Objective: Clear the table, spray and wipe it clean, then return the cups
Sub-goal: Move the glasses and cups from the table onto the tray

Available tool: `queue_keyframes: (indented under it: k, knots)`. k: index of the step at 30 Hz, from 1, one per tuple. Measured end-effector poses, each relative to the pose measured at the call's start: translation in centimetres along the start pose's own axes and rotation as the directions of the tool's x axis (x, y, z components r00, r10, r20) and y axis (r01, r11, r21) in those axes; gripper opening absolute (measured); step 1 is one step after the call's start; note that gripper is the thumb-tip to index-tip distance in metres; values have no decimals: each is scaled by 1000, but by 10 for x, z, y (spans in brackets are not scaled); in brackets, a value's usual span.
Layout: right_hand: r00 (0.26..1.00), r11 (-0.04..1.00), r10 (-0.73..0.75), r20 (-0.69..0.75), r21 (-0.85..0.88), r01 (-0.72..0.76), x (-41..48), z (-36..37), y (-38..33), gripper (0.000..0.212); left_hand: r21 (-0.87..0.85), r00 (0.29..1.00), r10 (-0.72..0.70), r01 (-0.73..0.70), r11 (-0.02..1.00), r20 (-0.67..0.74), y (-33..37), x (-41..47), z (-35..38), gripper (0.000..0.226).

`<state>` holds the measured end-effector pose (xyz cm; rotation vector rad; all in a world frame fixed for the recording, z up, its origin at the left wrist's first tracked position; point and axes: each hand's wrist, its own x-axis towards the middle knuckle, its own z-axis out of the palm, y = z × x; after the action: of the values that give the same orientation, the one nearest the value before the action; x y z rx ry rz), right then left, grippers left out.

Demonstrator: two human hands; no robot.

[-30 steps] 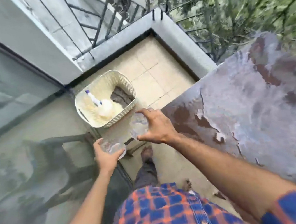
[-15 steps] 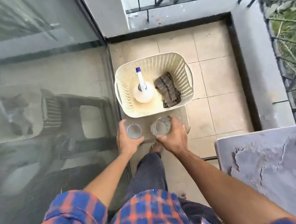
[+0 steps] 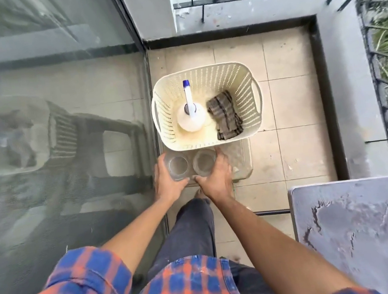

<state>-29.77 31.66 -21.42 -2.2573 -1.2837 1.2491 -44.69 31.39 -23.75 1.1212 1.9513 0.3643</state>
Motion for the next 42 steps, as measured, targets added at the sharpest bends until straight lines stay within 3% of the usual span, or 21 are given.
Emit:
queue_keyframes:
  k: [5, 8, 11, 15, 19, 23, 25, 29, 33, 36, 40, 42]
  knots:
    - [996, 990, 69, 59, 116, -76, -9, -25, 0, 101, -5, 1000, -24, 24, 1000, 14, 9, -15, -15, 110]
    - [989, 982, 107, 102, 145, -122, -24, -47, -4, 62, -9, 999, 16, -16, 1000, -44, 20, -38, -28, 95]
    - [986, 964, 90, 141, 236, -122, -51, -78, -9, 28, -36, 994, 79, -82, 996, -80, 42, -67, -41, 58]
    - [995, 967, -30, 95, 253, 5, -106, -131, -9, 27, -85, 977, 211, -214, 973, -38, 82, -110, -51, 24]
    - [997, 966, -66, -47, 247, 76, -169, -182, 25, 25, -102, 919, 390, -383, 918, 57, 117, -154, -33, 15]
    - [970, 948, 46, -238, 316, 32, -241, -212, 101, 25, -137, 828, 494, -475, 869, 265, 138, -206, 15, 13]
    - [939, 926, 159, -306, 377, -33, -278, -218, 149, 24, -143, 741, 569, -558, 817, 358, 145, -239, 45, 11]
    - [831, 855, 382, -405, 497, -151, -353, -216, 227, 20, -144, 531, 648, -702, 697, 546, 154, -309, 97, 11]
    - [658, 744, 577, -484, 644, -179, -426, -204, 288, 13, -181, 294, 642, -804, 567, 708, 150, -384, 146, 11]
    - [453, 689, 686, -569, 709, -152, -471, -201, 316, 14, -208, 109, 591, -873, 442, 799, 149, -438, 175, 14]
    - [143, 633, 774, -617, 762, -138, -509, -210, 344, 20, -273, -89, 485, -906, 324, 870, 152, -481, 215, 24]
    - [29, 600, 794, -607, 776, -197, -520, -217, 359, 24, -302, -176, 426, -920, 249, 888, 154, -497, 235, 34]
